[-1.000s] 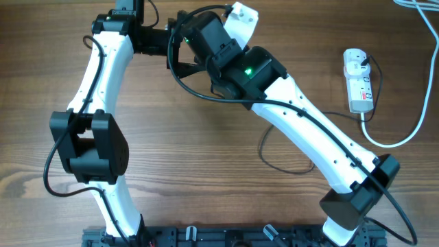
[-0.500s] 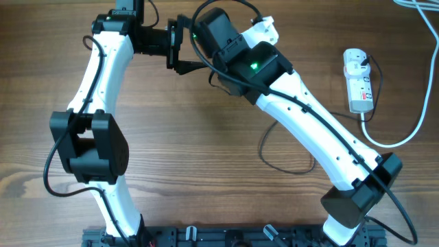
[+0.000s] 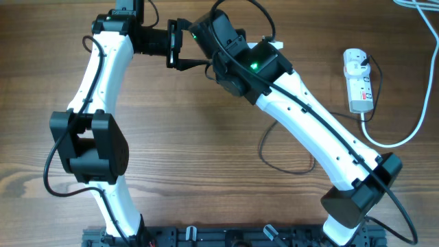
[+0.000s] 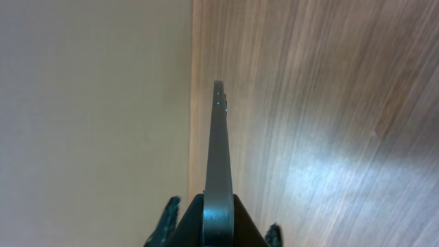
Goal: Plug charger to phone and switch on socket
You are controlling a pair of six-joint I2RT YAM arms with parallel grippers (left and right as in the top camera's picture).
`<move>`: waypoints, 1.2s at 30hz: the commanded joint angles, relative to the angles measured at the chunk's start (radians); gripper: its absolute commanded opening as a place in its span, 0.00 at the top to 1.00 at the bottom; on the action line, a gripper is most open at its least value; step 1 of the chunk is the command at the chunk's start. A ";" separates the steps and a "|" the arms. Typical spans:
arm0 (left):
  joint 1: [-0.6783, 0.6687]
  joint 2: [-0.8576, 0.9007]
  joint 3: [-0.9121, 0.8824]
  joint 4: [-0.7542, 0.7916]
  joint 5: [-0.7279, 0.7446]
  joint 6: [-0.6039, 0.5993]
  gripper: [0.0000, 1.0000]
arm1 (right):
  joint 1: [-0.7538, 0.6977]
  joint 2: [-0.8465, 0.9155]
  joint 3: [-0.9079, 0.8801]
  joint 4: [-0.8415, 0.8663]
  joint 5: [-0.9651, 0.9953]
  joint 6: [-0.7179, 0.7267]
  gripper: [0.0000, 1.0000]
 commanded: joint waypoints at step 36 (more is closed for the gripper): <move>-0.001 -0.036 0.002 0.000 0.005 -0.069 0.80 | 0.002 -0.007 0.021 0.018 -0.148 0.028 0.96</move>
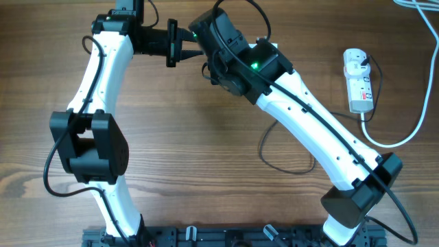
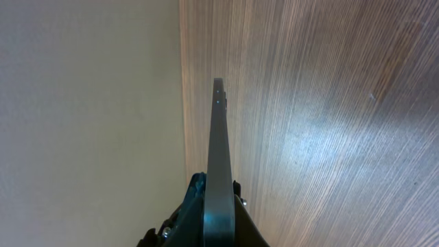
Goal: Plug charger to phone and switch on socket
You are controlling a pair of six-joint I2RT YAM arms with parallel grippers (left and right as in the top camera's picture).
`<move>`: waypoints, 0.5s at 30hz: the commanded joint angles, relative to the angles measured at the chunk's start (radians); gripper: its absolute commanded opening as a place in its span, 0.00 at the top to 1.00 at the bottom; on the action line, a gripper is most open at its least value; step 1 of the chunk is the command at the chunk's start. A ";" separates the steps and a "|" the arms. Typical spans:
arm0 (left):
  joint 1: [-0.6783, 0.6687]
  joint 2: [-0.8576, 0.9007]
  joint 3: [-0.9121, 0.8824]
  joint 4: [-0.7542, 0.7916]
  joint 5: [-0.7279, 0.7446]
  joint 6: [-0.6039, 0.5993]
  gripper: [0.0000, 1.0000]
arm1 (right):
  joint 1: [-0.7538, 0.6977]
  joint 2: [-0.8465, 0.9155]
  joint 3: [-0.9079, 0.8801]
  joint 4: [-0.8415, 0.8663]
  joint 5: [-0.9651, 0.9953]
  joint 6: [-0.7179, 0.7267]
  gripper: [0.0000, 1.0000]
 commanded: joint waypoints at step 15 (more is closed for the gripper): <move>-0.001 -0.036 0.002 0.000 0.005 -0.002 0.65 | 0.002 -0.007 0.021 0.002 -0.029 0.008 0.96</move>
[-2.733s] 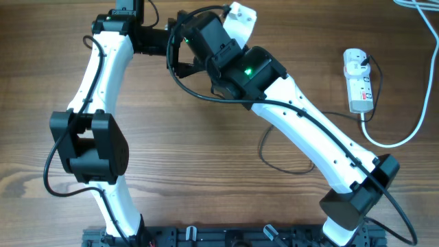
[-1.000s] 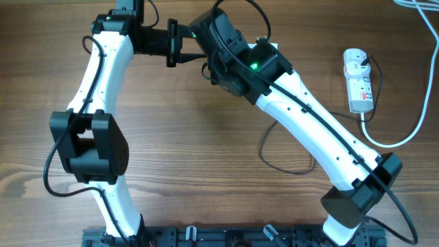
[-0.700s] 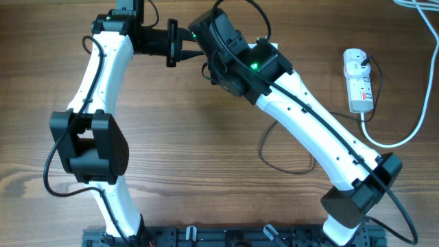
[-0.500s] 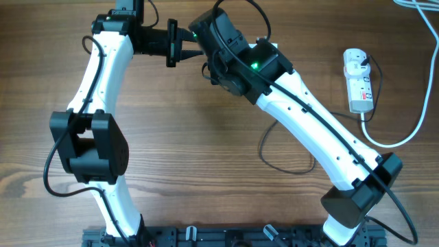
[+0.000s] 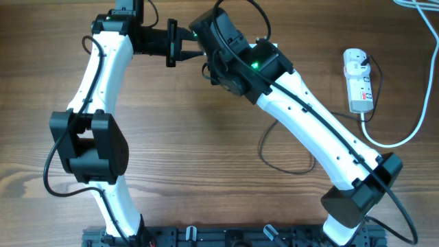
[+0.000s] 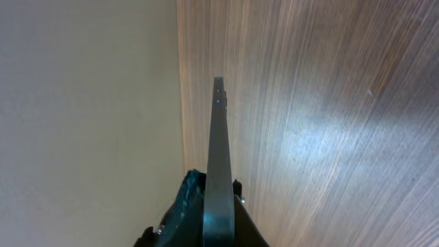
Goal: Plug charger to phone and switch on socket
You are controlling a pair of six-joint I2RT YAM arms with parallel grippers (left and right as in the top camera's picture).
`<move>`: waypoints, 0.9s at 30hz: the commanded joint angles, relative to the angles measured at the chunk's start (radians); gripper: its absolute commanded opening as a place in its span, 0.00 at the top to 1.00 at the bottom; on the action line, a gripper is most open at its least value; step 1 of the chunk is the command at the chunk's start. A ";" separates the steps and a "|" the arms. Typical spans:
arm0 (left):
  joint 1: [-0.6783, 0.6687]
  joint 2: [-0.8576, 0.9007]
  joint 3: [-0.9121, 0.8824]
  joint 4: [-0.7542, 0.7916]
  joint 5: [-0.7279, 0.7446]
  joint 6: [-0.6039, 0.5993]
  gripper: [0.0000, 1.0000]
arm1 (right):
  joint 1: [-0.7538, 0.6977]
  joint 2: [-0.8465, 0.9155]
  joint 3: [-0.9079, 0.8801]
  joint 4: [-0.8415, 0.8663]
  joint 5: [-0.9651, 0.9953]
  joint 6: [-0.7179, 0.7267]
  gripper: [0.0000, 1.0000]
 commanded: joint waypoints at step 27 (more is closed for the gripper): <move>0.001 -0.036 0.002 0.047 0.005 0.067 0.96 | 0.004 -0.007 0.021 -0.086 0.114 0.003 0.20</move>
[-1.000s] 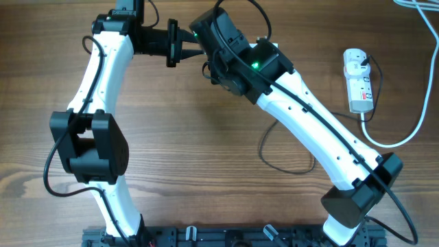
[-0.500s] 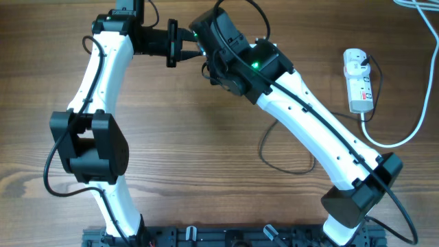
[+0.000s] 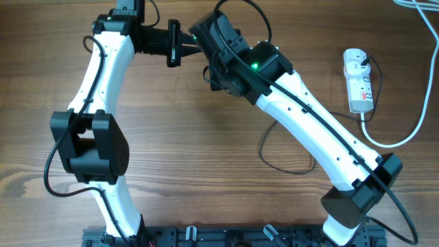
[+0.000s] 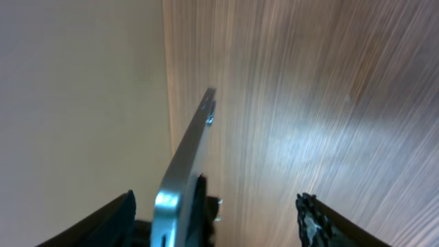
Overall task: Plug charger to phone and switch on socket
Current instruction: 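Open the right gripper off the phone's top edge and pull away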
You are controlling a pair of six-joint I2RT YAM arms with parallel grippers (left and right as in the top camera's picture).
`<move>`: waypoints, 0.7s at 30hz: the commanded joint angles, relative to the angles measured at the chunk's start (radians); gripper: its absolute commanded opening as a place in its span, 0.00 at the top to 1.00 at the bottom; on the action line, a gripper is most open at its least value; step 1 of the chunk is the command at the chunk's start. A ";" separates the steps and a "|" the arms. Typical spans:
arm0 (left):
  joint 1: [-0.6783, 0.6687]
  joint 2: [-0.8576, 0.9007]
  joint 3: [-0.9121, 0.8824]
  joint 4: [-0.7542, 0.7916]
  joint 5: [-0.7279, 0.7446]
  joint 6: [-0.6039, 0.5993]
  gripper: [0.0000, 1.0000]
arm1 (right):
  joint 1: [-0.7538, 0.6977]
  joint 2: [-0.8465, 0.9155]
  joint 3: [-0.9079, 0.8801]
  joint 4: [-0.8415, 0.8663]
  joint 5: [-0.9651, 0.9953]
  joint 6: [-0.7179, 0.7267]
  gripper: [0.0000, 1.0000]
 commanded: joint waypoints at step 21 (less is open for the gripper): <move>0.075 -0.034 0.004 0.037 -0.071 0.684 0.96 | -0.463 -0.182 0.017 -0.361 -0.144 -1.123 0.00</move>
